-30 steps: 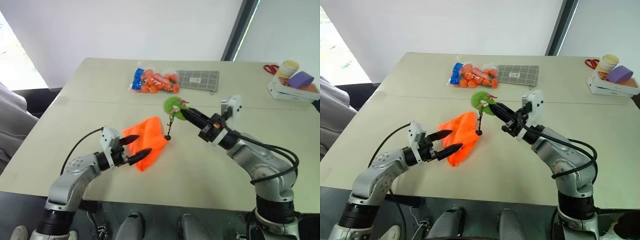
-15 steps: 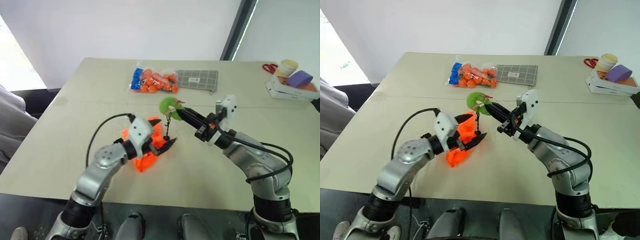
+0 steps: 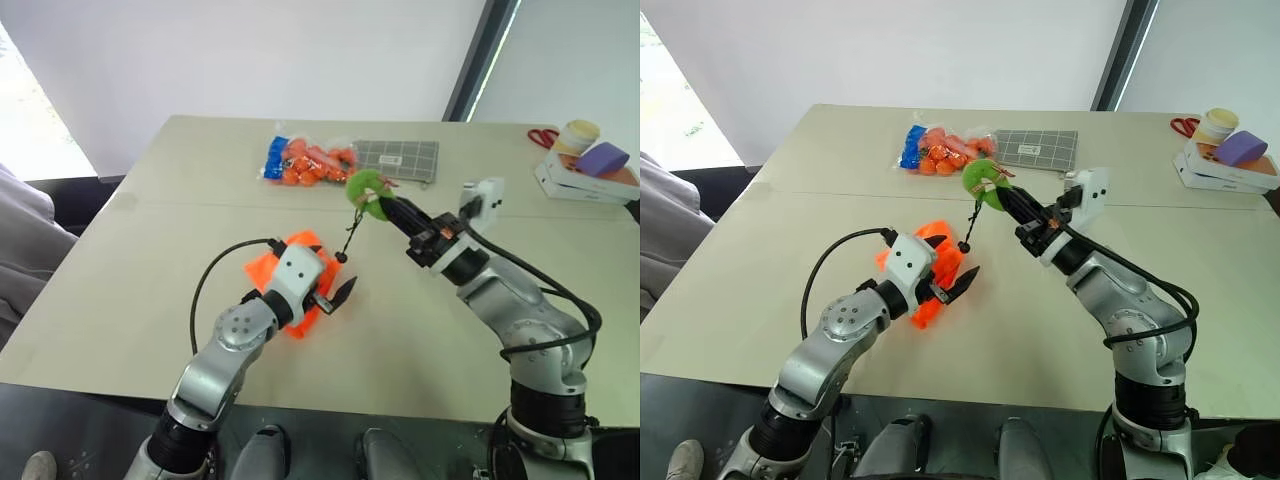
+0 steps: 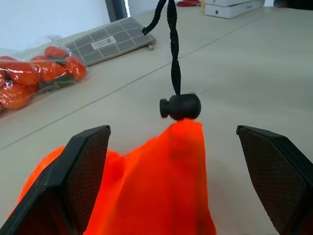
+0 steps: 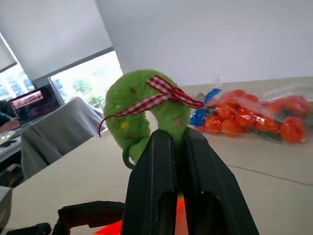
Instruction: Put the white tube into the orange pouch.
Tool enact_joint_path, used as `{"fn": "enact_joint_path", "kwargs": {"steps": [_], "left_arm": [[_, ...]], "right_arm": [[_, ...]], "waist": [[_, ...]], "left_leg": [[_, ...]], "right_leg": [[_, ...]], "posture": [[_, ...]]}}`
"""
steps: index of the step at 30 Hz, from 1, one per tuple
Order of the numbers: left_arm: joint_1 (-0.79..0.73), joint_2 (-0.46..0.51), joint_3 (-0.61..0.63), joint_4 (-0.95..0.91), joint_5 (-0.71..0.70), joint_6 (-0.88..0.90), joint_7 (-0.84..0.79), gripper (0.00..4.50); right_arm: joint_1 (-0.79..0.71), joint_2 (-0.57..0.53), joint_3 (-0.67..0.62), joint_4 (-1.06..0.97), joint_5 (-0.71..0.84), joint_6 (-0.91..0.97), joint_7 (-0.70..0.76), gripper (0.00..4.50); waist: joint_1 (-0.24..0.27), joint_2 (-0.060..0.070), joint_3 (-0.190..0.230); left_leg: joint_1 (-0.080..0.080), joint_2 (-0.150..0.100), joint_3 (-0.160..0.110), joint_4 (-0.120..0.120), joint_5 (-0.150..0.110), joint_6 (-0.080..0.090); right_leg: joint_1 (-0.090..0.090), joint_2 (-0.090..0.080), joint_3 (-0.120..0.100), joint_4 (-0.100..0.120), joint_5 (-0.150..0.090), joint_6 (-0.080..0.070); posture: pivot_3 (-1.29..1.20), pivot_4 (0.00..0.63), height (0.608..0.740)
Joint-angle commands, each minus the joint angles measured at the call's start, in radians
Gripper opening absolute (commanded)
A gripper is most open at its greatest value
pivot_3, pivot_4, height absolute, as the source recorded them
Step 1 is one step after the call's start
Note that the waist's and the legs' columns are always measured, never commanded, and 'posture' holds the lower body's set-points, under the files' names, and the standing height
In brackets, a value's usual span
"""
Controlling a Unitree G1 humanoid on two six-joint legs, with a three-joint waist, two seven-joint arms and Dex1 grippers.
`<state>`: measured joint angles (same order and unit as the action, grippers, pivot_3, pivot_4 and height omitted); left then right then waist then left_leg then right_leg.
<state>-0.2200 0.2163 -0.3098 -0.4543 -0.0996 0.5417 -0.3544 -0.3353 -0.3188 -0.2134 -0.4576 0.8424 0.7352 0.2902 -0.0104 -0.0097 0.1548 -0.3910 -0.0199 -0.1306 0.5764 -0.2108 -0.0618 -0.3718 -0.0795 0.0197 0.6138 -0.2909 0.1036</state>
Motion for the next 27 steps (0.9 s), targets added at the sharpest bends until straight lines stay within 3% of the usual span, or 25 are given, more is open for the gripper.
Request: {"fn": "enact_joint_path", "kwargs": {"steps": [1,8,16,19,23,27], "left_arm": [[-0.002,-0.024,-0.01,-0.019,-0.007,-0.025,0.001,4.41],[-0.043,-0.042,-0.01,0.025,-0.003,-0.047,-0.018,4.41],[-0.109,-0.116,-0.01,0.077,0.001,0.05,0.03,4.41],[-0.122,-0.134,-0.002,0.078,-0.011,0.08,0.035,3.68],[-0.139,-0.129,0.004,0.069,-0.012,0.108,0.027,1.67],[-0.156,-0.115,0.023,0.066,-0.029,0.116,0.005,1.67]], "right_arm": [[0.004,0.002,-0.02,-0.043,0.032,-0.005,-0.018,0.0],[0.014,-0.003,-0.011,-0.067,0.052,-0.005,-0.05,0.0],[0.007,-0.013,-0.009,-0.065,0.063,-0.008,-0.058,0.0],[0.004,-0.017,-0.007,-0.061,0.064,-0.009,-0.056,0.0],[0.003,-0.023,0.001,-0.06,0.062,-0.008,-0.052,0.0],[0.0,-0.022,0.006,-0.054,0.059,-0.012,-0.05,0.0]], "waist": [[0.0,0.0,0.0],[0.0,0.0,0.0],[0.0,0.0,0.0],[-0.002,0.0,0.0],[-0.001,0.0,0.0],[-0.001,0.0,0.0]], "left_leg": [[0.0,0.0,0.0,0.0,0.0,0.0],[0.0,0.0,0.0,0.0,0.0,0.0],[0.0,0.0,0.0,0.0,0.0,0.0],[0.0,0.0,0.0,0.0,0.0,0.0],[0.0,0.0,0.0,0.0,0.0,0.0],[0.0,0.0,0.0,0.001,0.0,0.0]], "right_leg": [[0.0,0.0,0.0,0.0,0.0,0.0],[0.0,0.0,0.0,0.0,0.0,0.0],[0.0,0.0,0.0,0.0,0.0,0.0],[0.0,0.0,0.0,0.0,0.0,0.001],[0.0,0.0,0.0,0.0,0.0,0.001],[0.001,0.0,0.0,0.0,0.0,0.001]], "posture": [[0.0,0.15,0.724],[0.0,0.15,0.724],[0.0,0.15,0.724],[0.0,0.15,0.724],[0.0,0.15,0.724],[0.0,0.15,0.724]]}}
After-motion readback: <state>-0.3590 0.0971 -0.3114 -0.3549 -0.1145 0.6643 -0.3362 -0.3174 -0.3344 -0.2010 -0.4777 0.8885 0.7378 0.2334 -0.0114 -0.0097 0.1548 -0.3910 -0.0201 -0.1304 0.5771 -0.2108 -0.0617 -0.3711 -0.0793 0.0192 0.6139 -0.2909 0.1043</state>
